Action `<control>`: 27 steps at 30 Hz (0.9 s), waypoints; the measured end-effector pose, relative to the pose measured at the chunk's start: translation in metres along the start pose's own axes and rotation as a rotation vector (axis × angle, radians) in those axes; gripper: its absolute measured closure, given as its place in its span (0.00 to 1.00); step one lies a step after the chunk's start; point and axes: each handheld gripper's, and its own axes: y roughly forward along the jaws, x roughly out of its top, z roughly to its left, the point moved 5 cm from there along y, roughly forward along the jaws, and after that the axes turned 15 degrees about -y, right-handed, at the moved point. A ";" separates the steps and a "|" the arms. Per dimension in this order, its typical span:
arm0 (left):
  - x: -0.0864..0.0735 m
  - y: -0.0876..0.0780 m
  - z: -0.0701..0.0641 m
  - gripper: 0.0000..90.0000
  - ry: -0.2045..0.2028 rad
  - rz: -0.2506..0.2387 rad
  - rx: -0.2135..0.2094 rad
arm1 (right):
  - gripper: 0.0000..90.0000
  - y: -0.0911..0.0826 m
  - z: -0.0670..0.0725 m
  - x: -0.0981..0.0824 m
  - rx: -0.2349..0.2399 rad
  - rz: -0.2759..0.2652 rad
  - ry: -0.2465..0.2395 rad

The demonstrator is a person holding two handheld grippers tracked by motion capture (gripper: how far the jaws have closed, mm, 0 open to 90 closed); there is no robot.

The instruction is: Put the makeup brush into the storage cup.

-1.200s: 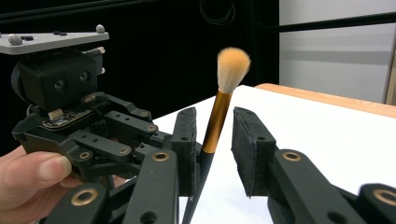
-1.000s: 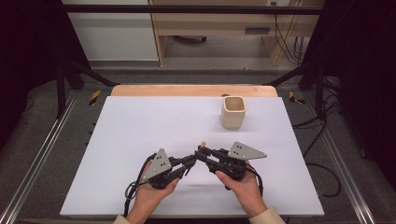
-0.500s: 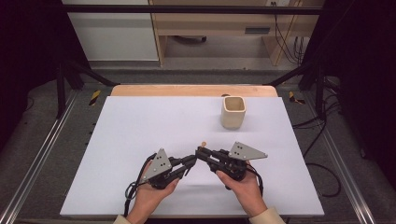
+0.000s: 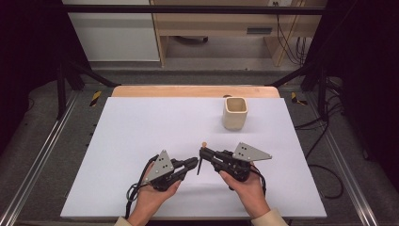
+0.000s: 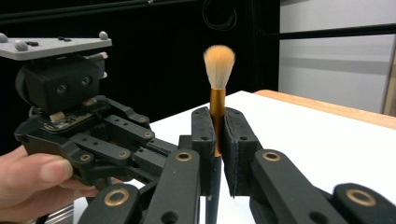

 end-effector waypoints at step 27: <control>-0.003 -0.008 0.025 0.69 -0.028 0.013 0.097 | 0.93 -0.019 -0.023 -0.004 -0.117 0.011 -0.016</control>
